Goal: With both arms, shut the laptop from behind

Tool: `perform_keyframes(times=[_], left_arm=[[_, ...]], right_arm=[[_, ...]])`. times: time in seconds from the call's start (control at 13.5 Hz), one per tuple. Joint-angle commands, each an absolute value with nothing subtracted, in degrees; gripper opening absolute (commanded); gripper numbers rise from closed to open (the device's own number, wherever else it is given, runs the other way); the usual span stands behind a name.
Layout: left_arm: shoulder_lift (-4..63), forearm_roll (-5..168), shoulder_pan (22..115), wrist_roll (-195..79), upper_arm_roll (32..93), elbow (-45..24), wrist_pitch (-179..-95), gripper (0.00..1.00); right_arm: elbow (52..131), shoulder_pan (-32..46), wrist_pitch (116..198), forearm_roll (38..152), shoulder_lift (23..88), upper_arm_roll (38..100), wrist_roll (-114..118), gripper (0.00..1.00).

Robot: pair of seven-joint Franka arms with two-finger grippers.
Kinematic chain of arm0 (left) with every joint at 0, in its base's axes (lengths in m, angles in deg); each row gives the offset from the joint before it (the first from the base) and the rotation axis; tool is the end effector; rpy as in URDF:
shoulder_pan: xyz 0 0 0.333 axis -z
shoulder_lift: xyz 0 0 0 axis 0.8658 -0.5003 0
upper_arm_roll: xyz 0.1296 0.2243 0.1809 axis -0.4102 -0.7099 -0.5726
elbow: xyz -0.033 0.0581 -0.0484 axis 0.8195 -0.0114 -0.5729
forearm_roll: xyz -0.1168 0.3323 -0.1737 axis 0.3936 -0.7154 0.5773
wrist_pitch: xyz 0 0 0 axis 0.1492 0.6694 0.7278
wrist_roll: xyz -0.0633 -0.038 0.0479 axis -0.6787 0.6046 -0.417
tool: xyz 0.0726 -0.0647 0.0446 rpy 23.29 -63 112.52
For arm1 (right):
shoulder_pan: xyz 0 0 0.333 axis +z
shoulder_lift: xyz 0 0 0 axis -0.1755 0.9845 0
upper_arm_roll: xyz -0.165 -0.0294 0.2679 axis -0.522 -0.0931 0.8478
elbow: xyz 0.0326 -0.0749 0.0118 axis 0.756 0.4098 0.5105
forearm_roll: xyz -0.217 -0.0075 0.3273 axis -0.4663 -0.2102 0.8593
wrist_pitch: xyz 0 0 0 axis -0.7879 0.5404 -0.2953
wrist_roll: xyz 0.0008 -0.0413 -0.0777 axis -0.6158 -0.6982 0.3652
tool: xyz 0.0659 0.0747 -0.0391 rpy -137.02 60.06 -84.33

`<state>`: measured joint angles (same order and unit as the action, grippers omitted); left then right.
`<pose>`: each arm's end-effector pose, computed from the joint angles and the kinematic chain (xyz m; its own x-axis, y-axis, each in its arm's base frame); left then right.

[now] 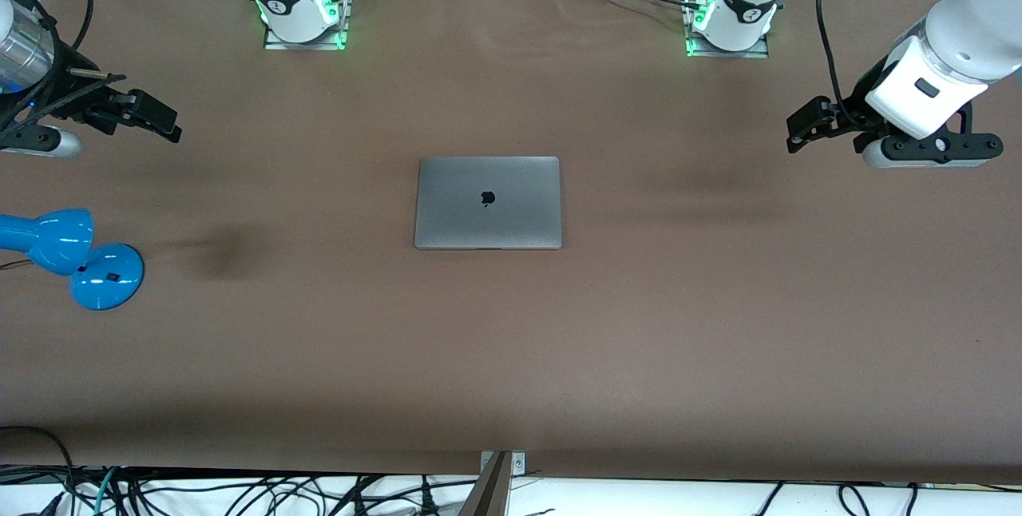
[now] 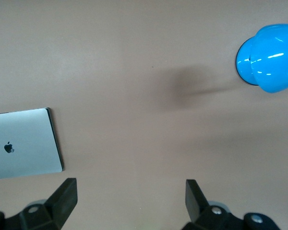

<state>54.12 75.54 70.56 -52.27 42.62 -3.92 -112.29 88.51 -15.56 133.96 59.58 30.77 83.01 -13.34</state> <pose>0.5540 -0.0923 0.5941 0.9973 0.0622 -0.0381 0.0640 -0.9968 0.0470 0.5476 0.0343 0.5906 0.9912 -0.1251 -0.0443 -0.1257 -0.9920 -0.0106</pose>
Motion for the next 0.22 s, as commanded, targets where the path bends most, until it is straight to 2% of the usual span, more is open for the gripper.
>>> perform_keyframes(times=[0.0, 0.15], left_arm=[[56.21, 75.57, 70.70, -51.66, 42.75, -5.57, -112.61, 1.00], [56.30, 75.57, 71.40, -51.66, 42.49, -5.22, -112.69, 1.00]], right_arm=[[88.77, -16.00, 134.33, 59.57, 30.00, 83.08, -13.14, 1.00], [88.69, -16.00, 134.25, 59.48, 30.00, 83.08, -13.14, 1.00]])
